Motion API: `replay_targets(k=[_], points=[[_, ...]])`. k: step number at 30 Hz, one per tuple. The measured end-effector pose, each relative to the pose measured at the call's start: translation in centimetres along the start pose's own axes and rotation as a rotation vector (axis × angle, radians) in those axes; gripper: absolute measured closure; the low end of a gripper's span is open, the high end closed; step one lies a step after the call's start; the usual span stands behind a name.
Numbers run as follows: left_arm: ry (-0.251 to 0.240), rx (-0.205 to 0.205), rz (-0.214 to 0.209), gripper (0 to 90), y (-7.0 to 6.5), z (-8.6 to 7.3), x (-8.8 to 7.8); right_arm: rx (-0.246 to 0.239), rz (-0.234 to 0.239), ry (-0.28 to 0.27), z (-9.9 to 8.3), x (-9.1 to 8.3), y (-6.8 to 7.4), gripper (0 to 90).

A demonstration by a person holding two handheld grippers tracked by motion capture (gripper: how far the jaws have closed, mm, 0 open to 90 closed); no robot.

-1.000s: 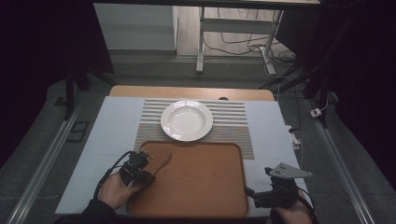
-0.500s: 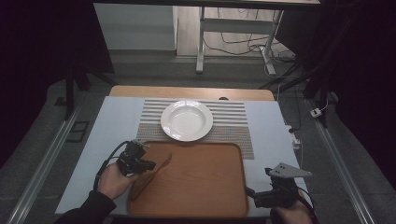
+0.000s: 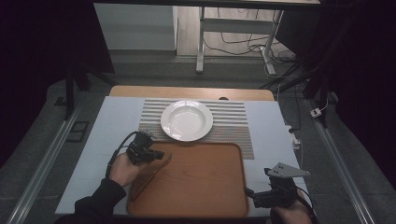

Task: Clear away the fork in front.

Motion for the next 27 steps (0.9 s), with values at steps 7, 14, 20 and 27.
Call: replay_targets(k=[7, 14, 20, 27], points=[[0.039, -0.022, 0.019, 88.6, 0.9, -0.3, 1.4, -0.002, 0.005, 0.006, 0.0, 0.0, 0.0, 0.0], [0.067, 0.073, -0.02, 88.6, -3.4, 0.0, 1.8, -0.002, 0.004, 0.005, 0.0, 0.1, 0.0, 0.1], [0.08, 0.087, -0.02, 88.5, -4.2, 0.1, 2.3, -0.003, 0.006, 0.006, 0.0, 0.1, 0.0, 0.1], [0.078, 0.091, -0.05, 88.6, -4.7, -0.1, 2.3, -0.002, 0.008, 0.005, 0.0, 0.1, 0.1, 0.1]])
Point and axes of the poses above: each handheld gripper's, and its own axes: x roughly forward along the jaws, z roughly out of its top, y roughly to its left, the point moved 9 cm from there along x, roughly forward along the jaws, and after that the axes turned 10 degrees about z, right-handed, at the moved point
